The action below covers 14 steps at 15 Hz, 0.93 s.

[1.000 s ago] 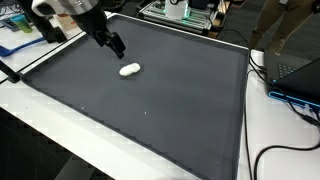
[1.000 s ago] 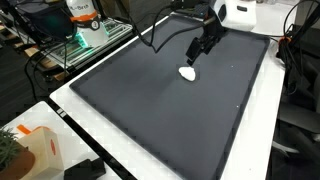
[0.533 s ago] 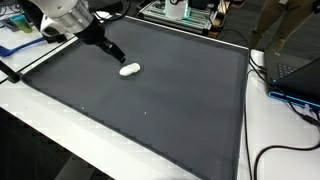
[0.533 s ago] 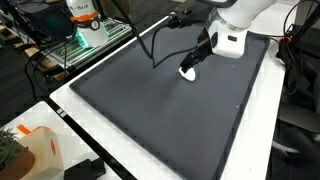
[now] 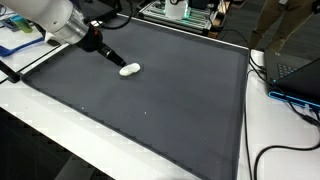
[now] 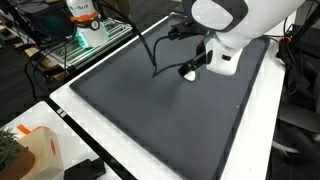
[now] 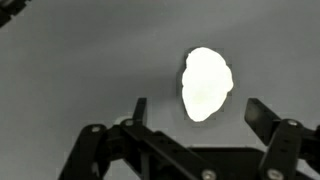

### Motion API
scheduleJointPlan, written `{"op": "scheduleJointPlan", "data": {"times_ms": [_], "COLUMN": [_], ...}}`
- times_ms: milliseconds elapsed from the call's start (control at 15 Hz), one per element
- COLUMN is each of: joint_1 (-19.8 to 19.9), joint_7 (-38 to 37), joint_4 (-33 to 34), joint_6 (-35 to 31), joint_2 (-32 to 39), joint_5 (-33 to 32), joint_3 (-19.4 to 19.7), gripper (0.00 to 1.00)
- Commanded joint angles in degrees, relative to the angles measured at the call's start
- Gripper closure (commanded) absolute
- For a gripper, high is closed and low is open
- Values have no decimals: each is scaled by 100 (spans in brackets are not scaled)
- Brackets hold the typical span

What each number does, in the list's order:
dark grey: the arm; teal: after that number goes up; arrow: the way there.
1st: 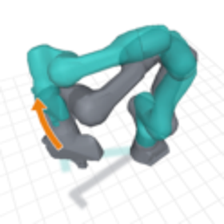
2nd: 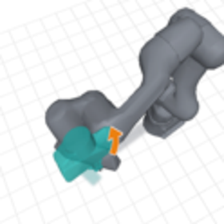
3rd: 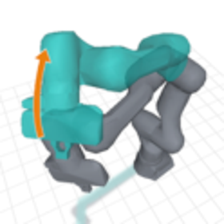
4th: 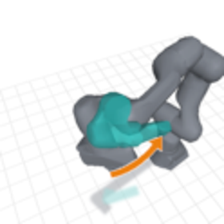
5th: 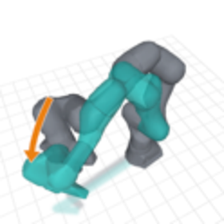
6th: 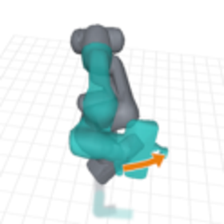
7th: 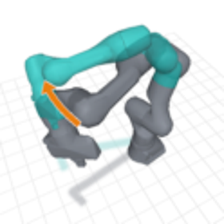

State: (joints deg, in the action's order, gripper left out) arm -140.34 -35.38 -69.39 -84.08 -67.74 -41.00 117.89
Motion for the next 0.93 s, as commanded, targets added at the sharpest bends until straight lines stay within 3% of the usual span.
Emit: {"op": "scheduleJointPlan", "data": {"times_ms": [0, 400, 600, 667, 867], "joint_1": [0, 4, 7, 6, 598], "joint_7": [-284, -518, -322, -119, 83], "joint_4": [381, 606, 484, 307, -947], "joint_6": [360, 597, 511, 436, 194], "joint_2": [-495, -880, -716, -445, 304], "joint_5": [-341, -657, -665, -576, -637], "joint_3": [-365, -657, -734, -643, -938], "gripper": [0, 0, 0, 0, 0]}}
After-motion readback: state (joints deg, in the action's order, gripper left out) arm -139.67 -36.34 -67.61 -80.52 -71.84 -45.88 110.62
